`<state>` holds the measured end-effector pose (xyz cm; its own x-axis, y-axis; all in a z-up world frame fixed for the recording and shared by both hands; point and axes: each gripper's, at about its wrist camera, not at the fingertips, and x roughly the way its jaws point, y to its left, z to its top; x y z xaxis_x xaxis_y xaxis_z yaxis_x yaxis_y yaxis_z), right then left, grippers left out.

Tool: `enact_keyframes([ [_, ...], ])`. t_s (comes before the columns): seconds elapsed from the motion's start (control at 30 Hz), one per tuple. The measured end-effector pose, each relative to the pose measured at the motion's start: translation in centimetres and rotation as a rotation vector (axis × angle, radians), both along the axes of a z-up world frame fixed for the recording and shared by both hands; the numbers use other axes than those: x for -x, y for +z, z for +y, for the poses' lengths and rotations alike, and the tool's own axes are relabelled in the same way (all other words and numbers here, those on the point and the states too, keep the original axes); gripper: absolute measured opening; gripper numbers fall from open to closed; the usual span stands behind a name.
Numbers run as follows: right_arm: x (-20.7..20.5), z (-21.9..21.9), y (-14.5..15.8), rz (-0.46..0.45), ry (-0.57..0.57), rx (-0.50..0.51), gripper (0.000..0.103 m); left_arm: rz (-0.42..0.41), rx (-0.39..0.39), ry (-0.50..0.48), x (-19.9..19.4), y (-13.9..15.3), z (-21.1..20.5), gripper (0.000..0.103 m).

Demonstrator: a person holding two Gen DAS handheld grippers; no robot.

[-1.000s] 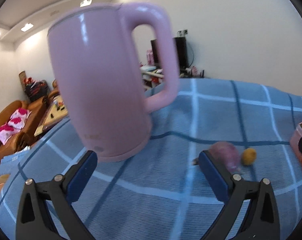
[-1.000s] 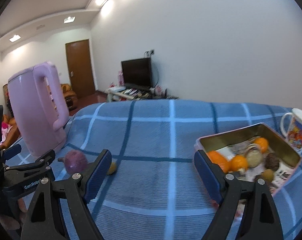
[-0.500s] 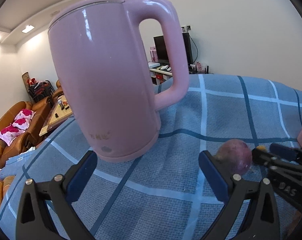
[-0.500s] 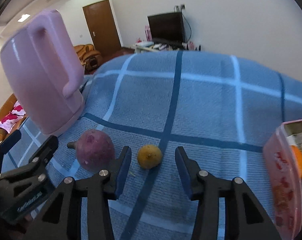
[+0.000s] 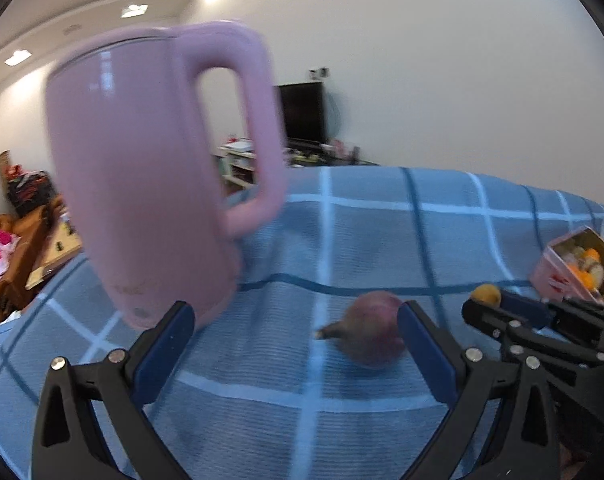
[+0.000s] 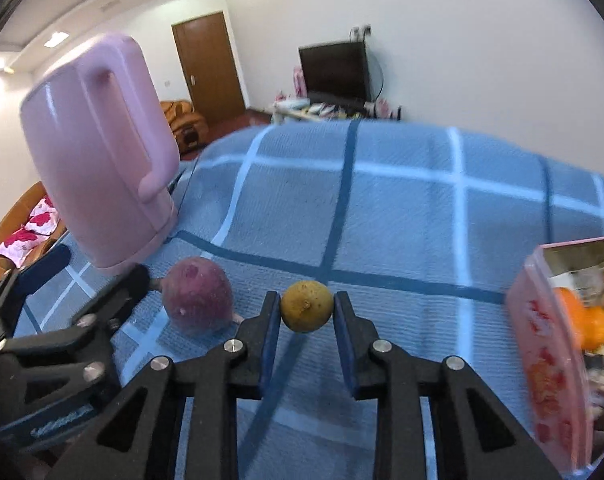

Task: Organize fruits
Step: 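Grasp the small yellow fruit with the right tool while the left tool approaches the onion, then grasp the purple onion with the left tool while the right tool holds the yellow fruit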

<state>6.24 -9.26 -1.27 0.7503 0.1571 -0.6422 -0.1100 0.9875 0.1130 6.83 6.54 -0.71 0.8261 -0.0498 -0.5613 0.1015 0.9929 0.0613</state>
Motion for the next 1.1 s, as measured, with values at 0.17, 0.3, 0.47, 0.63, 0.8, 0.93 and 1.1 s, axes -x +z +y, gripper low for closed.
enact_keyframes([
  [0.17, 3.4, -1.5, 1.3, -0.103, -0.034, 0.065, 0.029, 0.029, -0.014, -0.043, -0.2, -0.3, -2.2, 0.102],
  [0.3, 4.7, -2.9, 1.9, -0.149, -0.070, 0.082, 0.029, 0.084, -0.054, -0.043, -1.5, -1.0, -4.0, 0.096],
  [0.47, 4.5, -4.1, 1.6, -0.126, -0.089, 0.035, 0.029, 0.193, -0.062, -0.030, -3.9, -2.3, -4.8, 0.074],
  [0.63, 4.4, -3.8, 1.2, -0.123, -0.079, 0.041, 0.029, 0.241, -0.020, -0.026, -4.9, -2.9, -4.2, 0.069],
  [0.8, 4.7, -3.5, 1.4, -0.144, -0.090, 0.055, 0.029, 0.228, -0.021, -0.036, -4.4, -2.7, -4.4, 0.068],
  [0.93, 5.3, -3.3, 1.7, -0.189, -0.106, 0.064, 0.029, 0.156, -0.033, -0.010, -2.9, -1.8, -4.2, 0.067],
  [1.1, 6.5, -3.1, 2.2, -0.247, -0.105, 0.082, 0.029, 0.049, -0.017, 0.022, -1.3, -0.4, -3.5, 0.035],
])
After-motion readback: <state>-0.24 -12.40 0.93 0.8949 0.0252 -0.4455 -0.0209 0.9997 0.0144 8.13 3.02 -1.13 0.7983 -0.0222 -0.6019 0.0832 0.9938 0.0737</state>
